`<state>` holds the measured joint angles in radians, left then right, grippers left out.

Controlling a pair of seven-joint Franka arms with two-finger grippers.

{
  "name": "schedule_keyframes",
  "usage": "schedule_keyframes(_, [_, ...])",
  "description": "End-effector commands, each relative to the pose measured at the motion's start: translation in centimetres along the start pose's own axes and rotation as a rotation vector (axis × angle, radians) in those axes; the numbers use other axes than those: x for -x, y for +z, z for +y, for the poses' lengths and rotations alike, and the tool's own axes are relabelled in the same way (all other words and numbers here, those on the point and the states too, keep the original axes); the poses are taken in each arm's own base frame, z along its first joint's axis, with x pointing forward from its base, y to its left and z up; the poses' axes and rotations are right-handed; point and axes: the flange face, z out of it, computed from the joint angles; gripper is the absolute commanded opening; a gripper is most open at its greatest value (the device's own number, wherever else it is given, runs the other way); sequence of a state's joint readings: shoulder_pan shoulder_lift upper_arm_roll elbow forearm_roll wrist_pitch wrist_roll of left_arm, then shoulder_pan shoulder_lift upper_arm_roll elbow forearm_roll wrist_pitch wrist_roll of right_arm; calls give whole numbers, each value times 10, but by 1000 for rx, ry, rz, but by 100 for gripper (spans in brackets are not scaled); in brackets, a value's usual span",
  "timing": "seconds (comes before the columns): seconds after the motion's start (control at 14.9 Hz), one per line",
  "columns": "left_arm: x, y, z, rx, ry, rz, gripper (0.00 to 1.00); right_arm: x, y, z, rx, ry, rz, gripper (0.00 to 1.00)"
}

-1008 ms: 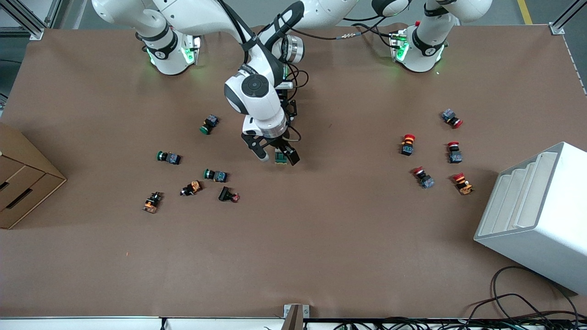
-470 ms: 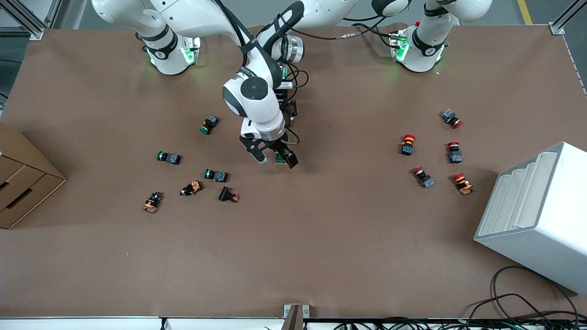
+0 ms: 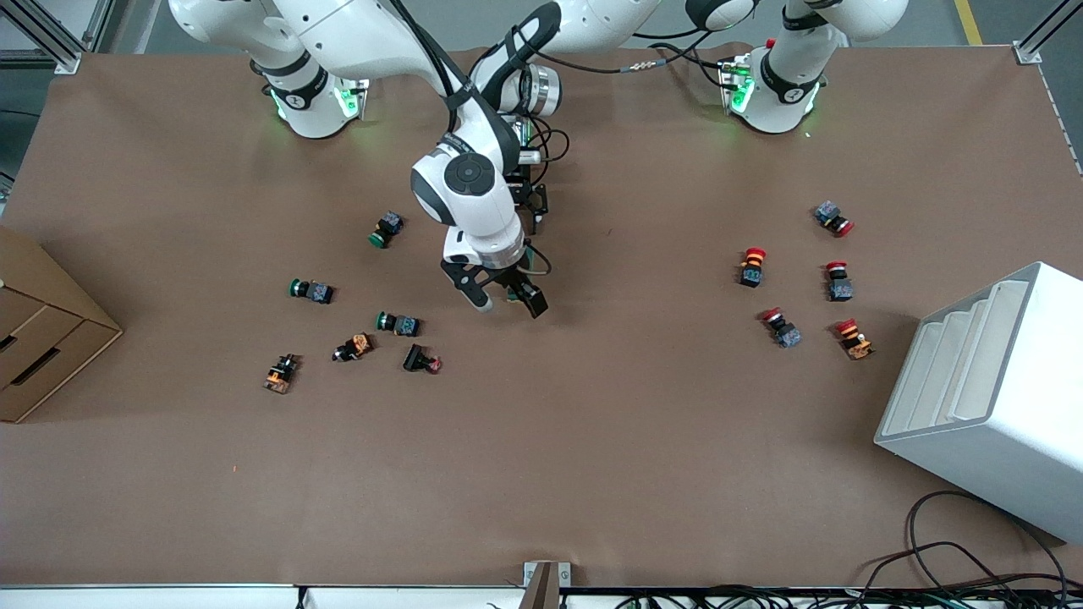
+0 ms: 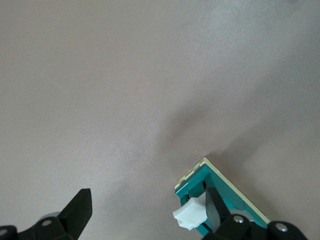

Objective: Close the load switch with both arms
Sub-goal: 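Push the white lever down into the switch body with the right gripper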

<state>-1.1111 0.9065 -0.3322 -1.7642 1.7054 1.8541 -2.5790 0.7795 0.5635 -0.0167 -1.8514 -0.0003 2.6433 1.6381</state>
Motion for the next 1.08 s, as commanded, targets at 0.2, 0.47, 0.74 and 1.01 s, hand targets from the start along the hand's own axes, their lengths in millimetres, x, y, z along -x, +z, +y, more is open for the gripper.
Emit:
schedule_keyframes(0.2, [10, 4, -1, -29, -11, -30, 100, 3, 7, -11, -11, -9, -2, 100])
schedule_keyframes(0.47, [9, 14, -9, -104, 46, -84, 100, 2, 17, -15, -12, -3, -2, 100])
schedule_keyframes(0.74, [9, 14, -9, -108, 44, -87, 100, 1, 27, -17, -8, -4, 1, 100])
schedule_keyframes(1.01, [10, 15, -10, -110, 46, -89, 100, -4, 23, -21, -11, -12, 5, 100])
